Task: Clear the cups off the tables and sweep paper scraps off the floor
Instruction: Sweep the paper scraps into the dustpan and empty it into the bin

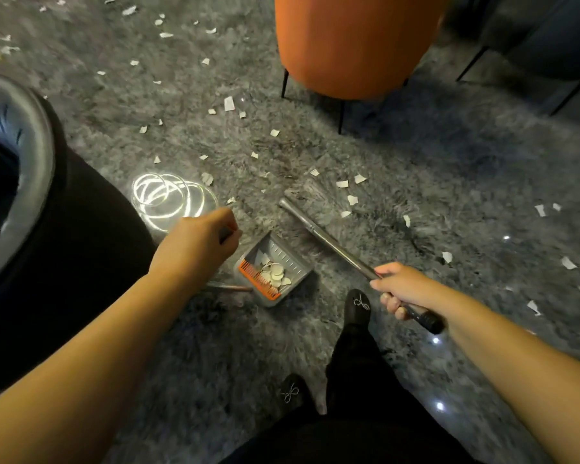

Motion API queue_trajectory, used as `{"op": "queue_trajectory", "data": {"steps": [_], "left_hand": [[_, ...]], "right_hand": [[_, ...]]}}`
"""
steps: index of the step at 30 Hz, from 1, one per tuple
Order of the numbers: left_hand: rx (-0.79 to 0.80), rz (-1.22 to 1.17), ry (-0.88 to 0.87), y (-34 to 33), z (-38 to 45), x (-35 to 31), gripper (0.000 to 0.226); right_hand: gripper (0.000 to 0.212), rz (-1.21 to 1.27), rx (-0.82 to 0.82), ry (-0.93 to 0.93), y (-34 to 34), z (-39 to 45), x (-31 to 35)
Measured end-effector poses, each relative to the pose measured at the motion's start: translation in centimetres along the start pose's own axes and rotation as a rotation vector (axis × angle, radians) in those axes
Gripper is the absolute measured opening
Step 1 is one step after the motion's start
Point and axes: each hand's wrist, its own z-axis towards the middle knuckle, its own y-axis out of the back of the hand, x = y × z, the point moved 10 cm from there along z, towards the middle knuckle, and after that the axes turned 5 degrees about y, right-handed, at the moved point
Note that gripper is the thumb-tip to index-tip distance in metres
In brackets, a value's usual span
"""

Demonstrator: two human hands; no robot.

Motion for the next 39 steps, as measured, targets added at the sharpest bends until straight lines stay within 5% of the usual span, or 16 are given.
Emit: {"op": "queue_trajectory", "data": {"steps": [22, 39], "left_hand": [[0.123, 0.081, -0.036, -8.2, 29.8, -17.1, 0.015], [0.122, 0.105, -0.05, -8.8, 33.9, -17.4, 0.013]], "right_hand": [[0.048, 0.189, -0.15, -0.082, 24.9, 17.4, 15.3], [0.016, -0.161, -0.022, -0.153, 23.9, 23.5, 20.1]]}}
